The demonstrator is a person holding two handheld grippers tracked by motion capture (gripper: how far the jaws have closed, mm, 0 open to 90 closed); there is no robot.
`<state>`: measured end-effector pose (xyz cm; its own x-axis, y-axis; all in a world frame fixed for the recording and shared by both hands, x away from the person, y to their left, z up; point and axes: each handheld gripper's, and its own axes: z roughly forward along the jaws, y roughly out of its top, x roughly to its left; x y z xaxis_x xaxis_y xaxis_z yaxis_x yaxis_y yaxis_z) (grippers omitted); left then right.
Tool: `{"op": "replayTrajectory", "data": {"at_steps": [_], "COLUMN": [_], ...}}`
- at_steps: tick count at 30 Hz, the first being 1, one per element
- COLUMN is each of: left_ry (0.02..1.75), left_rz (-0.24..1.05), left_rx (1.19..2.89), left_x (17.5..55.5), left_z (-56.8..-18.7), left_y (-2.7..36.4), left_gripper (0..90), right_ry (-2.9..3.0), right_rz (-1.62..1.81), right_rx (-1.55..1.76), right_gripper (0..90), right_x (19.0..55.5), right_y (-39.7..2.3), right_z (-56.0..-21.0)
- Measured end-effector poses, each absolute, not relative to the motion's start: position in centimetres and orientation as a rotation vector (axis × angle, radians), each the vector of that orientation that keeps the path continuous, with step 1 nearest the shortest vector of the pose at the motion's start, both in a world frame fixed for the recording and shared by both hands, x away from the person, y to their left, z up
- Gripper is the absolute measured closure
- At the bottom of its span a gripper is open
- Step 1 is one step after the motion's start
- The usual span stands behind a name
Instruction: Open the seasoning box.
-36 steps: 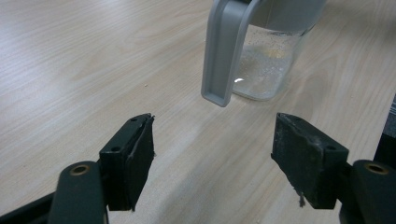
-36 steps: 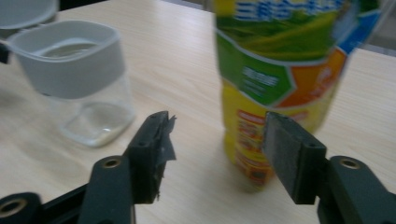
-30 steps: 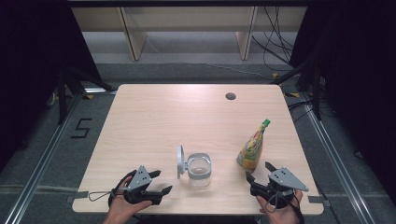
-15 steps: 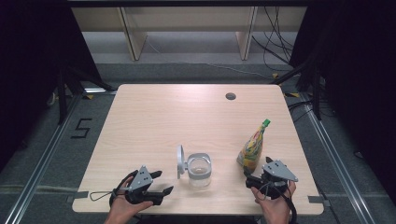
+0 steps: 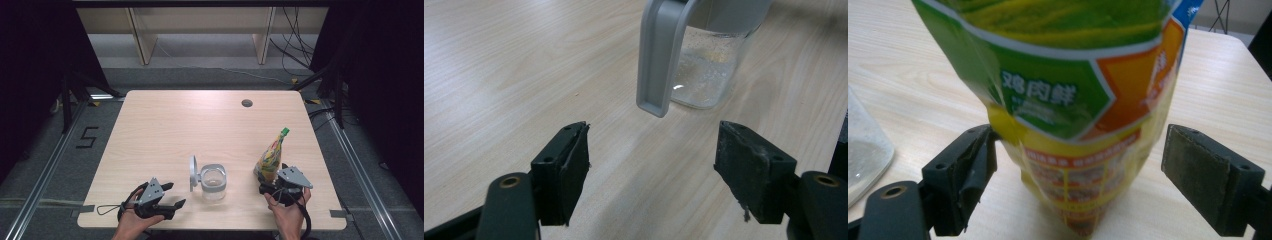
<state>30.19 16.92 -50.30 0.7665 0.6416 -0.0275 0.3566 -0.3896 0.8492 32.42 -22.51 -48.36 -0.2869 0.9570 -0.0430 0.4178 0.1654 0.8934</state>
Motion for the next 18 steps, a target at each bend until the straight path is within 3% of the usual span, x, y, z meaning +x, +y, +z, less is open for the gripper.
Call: {"op": "replayTrajectory", "data": {"at_steps": [18], "left_ry": [0.707], "left_rz": [0.402], "left_rx": [1.979], "left_x": [30.0], "left_z": [-50.1], "left_y": [16.8], "left_gripper": [29.6], "right_ry": [1.786], "right_rz": [1.047], "right_rx": [1.309], "right_gripper": [17.5], "right_x": [34.1], "right_y": [-22.2], "right_z": [-48.8]}}
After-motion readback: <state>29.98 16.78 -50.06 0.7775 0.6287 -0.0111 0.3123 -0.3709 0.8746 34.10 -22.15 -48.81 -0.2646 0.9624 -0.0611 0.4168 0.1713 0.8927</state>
